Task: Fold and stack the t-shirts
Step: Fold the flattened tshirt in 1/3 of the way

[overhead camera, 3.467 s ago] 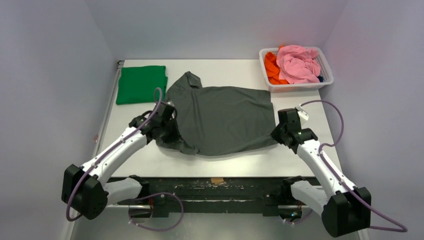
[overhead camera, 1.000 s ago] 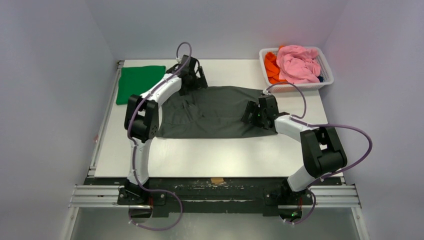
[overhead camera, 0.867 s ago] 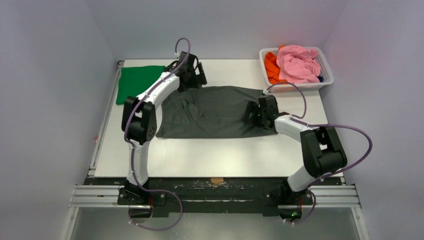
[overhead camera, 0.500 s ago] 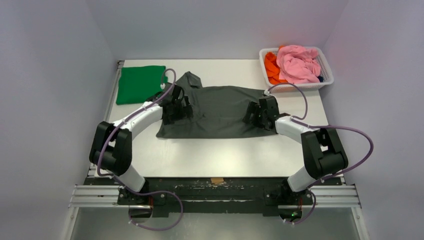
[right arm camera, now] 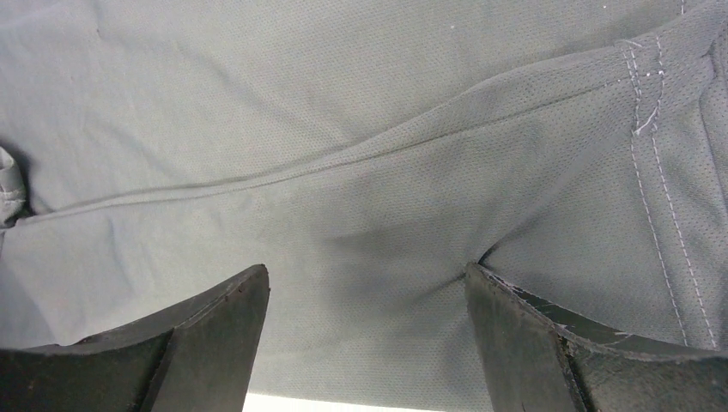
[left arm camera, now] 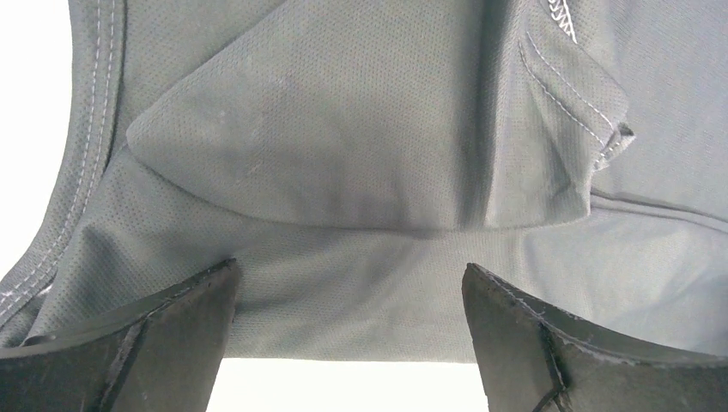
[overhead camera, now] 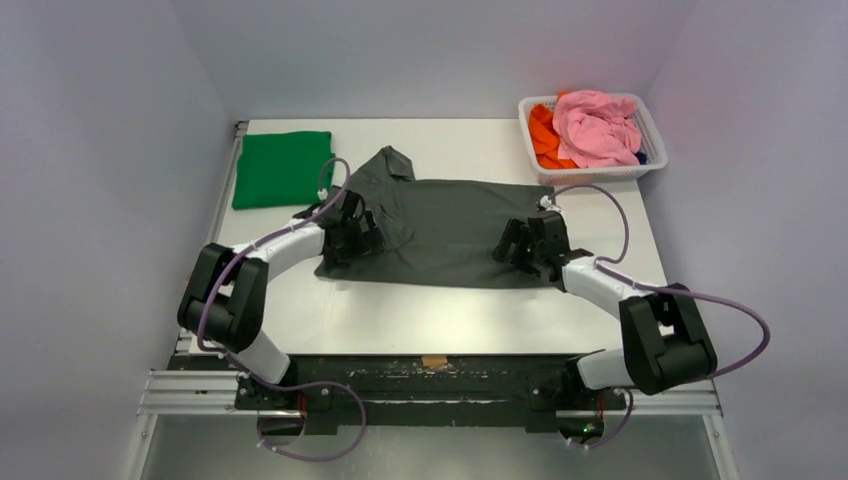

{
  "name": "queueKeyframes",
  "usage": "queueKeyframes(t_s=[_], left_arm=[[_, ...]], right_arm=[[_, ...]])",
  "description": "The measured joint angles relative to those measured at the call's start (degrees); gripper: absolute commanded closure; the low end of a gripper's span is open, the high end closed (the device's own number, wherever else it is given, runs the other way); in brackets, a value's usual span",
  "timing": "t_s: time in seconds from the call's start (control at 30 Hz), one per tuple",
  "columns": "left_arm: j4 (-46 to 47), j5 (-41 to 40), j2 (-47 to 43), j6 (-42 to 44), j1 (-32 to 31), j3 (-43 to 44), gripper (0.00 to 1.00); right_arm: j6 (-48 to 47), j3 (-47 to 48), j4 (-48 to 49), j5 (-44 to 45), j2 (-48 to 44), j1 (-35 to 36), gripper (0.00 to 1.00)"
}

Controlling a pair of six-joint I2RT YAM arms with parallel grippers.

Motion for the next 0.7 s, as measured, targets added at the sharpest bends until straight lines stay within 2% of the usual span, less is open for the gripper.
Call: queueKeyframes(t_s=[0.33, 0.5, 0.7], left_arm=[[3.91, 4.24, -18.49, -4.76, -1.90, -18.53, 0.00], [4.26, 4.46, -26.82, -8.61, -5.66, -24.76, 0.00], [0.37, 5.05, -34.45, -14.36, -10.29, -29.05, 0.00]], right_arm=[[1.07, -7.87, -4.31, -1.46, -11.61, 0.02, 0.17], [1.60, -10.67, -6.45, -2.58, -16.70, 0.35, 0.17], [2.82, -12.68, -10.73, -3.39, -22.05, 0.48, 0.17]])
